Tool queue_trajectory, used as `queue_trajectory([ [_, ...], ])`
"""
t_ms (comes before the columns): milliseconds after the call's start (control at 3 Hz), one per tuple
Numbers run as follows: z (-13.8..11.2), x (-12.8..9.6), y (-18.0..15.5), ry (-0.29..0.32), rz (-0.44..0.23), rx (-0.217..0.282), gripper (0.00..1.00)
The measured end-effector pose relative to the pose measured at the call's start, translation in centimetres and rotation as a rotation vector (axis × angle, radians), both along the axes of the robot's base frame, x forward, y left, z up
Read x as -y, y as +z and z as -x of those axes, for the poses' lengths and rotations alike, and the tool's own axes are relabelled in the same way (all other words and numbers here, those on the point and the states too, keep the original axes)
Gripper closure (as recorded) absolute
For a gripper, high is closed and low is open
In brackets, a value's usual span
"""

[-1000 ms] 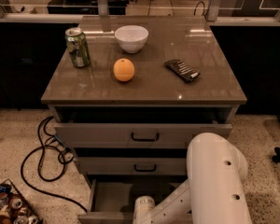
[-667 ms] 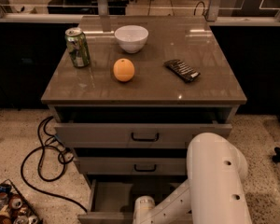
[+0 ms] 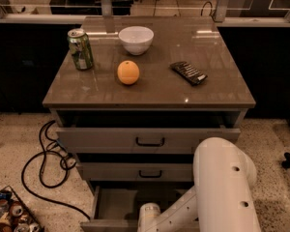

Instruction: Open bottom drawer

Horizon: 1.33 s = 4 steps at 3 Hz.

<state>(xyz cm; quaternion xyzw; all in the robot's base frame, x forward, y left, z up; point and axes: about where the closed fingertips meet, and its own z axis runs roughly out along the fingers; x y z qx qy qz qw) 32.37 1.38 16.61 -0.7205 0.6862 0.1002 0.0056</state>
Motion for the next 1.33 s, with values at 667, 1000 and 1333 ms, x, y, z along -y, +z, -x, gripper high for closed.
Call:
queue_trajectory([
  [667, 0.00, 0.00, 0.00, 0.000, 0.000, 0.000, 0.00],
  [1000, 0.00, 0.00, 0.00, 0.000, 0.000, 0.000, 0.00],
  [1333, 0.01, 0.01, 0.01, 0.000, 0.000, 0.000, 0.00],
])
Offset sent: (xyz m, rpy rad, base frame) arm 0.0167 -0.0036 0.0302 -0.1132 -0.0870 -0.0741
